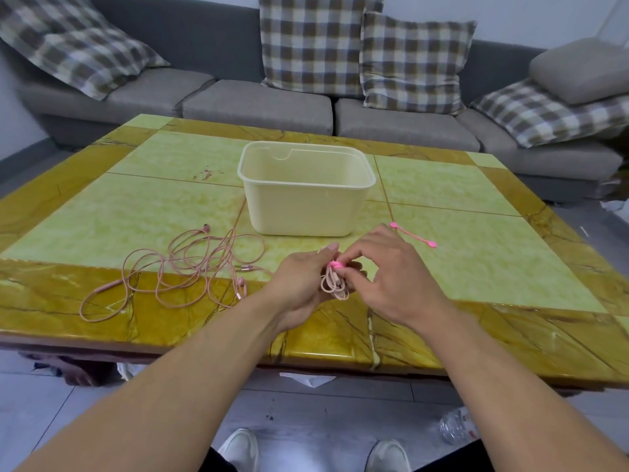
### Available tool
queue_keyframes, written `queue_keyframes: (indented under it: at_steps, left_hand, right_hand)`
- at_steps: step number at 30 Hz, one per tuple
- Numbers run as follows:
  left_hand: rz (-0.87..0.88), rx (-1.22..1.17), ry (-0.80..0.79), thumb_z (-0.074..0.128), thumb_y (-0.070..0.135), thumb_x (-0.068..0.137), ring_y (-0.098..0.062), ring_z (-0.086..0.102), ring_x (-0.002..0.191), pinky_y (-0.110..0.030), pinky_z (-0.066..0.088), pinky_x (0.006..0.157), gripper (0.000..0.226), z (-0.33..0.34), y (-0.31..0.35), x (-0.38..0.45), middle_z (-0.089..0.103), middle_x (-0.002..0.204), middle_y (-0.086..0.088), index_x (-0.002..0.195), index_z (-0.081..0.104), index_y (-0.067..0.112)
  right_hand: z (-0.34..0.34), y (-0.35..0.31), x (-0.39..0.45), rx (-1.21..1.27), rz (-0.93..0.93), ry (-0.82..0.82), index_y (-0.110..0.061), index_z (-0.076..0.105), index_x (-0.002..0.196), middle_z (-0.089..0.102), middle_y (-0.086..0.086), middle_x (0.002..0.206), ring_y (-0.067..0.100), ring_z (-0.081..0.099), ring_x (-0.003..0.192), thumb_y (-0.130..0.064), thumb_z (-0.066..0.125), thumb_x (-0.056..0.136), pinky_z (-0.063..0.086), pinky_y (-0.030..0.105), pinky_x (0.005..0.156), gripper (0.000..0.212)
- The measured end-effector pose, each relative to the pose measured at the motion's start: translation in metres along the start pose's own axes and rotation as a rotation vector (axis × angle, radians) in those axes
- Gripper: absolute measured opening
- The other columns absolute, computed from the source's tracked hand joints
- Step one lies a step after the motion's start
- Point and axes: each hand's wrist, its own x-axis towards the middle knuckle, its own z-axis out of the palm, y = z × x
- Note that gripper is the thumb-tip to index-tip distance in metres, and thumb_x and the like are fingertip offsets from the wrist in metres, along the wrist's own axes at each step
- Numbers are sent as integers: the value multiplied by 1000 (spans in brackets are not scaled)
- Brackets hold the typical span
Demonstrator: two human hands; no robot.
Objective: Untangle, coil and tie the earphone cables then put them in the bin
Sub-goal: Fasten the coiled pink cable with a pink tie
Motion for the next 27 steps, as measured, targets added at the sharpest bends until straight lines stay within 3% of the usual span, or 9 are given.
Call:
queue_keyframes:
  at_steps: [2,4,7,9,12,16,21,24,27]
  left_hand:
    - [24,15,33,52,22,105,-20,74,69,-28,59,57,36,2,-2,-1,76,83,-18,98,67,-9]
    - [63,64,37,50,24,107,-18,75,70,-26,57,56,37,2,-4,-1,77,83,-16,99,68,-7]
    - [106,84,10,51,29,105,-22,76,86,-29,60,69,39,-1,-5,1,76,100,-20,109,68,-6]
    - [57,29,-31,53,32,104,-25,72,95,-37,61,82,41,-3,-4,1,74,108,-21,109,70,-5]
    - [-21,-30,-74,56,30,102,-31,63,97,-49,56,97,39,-5,-3,1,66,107,-24,111,70,-6]
    - [64,-13,-81,56,25,102,-22,68,82,-41,61,88,34,-5,-4,0,67,95,-18,110,70,-5]
    - [143,-60,-3,57,19,102,-17,68,78,-35,60,77,24,-1,-8,0,68,89,-13,102,73,1]
    - [174,-56,24,56,22,103,-13,66,77,-32,58,75,23,1,-7,0,69,86,-7,100,72,6]
    - [178,132,80,53,35,104,-11,61,69,-29,50,67,30,-1,-3,0,66,77,0,95,72,14]
  right_hand:
    - [3,-2,1,-35,-25,63,-16,76,82,68,-9,76,7,48,81,-20,82,80,37,10,76,8]
    - [6,-5,0,-31,-7,99,-15,77,80,68,-11,73,7,51,77,-18,85,78,40,11,71,9]
    - [6,-5,-1,35,91,125,-22,80,85,62,-20,73,-1,54,76,-16,86,77,38,5,70,12]
    - [5,-2,-1,41,101,127,-24,81,90,67,-14,76,-6,53,79,-17,86,78,36,4,71,15]
    - [4,3,0,-8,80,132,-21,81,91,70,-12,79,-4,48,81,-20,85,80,34,6,76,12]
    - [2,7,4,-80,67,61,-21,77,98,64,-11,91,11,47,95,-25,78,87,39,22,87,12]
    - [5,4,7,-154,-3,7,-22,77,104,62,-11,95,18,47,97,-23,75,89,42,34,85,15]
    - [7,0,10,-182,-15,16,-22,78,102,62,-11,96,17,47,97,-27,76,88,44,36,85,14]
    - [6,-1,9,-98,58,-10,-29,79,104,62,-16,100,12,47,102,-34,74,90,40,30,92,16]
